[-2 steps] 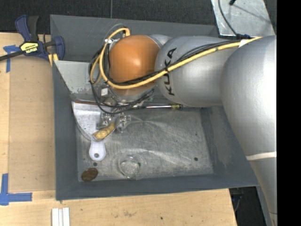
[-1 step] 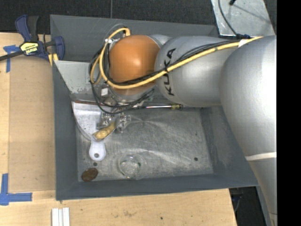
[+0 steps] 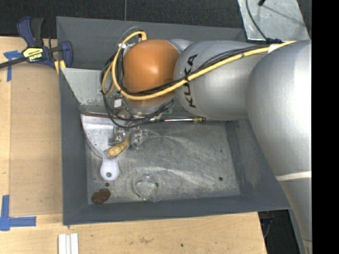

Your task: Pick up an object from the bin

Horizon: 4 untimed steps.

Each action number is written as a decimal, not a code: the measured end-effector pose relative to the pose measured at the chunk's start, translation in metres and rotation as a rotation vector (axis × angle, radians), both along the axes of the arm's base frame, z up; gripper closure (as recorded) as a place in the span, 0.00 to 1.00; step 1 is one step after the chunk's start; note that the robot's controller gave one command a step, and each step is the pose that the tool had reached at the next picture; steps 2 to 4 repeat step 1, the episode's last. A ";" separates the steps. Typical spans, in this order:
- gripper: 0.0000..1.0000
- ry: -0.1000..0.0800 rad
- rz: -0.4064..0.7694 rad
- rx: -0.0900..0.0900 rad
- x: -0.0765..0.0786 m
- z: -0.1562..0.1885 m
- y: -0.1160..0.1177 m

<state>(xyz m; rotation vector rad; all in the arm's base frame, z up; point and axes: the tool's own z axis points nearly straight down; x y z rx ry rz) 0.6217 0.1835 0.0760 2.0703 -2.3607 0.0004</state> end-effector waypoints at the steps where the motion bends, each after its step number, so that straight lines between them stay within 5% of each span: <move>1: 1.00 0.000 -0.001 0.000 0.000 0.000 0.000; 4: 1.00 0.000 -0.001 0.000 0.000 0.000 0.000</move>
Offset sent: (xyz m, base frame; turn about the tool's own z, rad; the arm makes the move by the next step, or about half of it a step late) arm 0.0000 0.0000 0.0000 0.0000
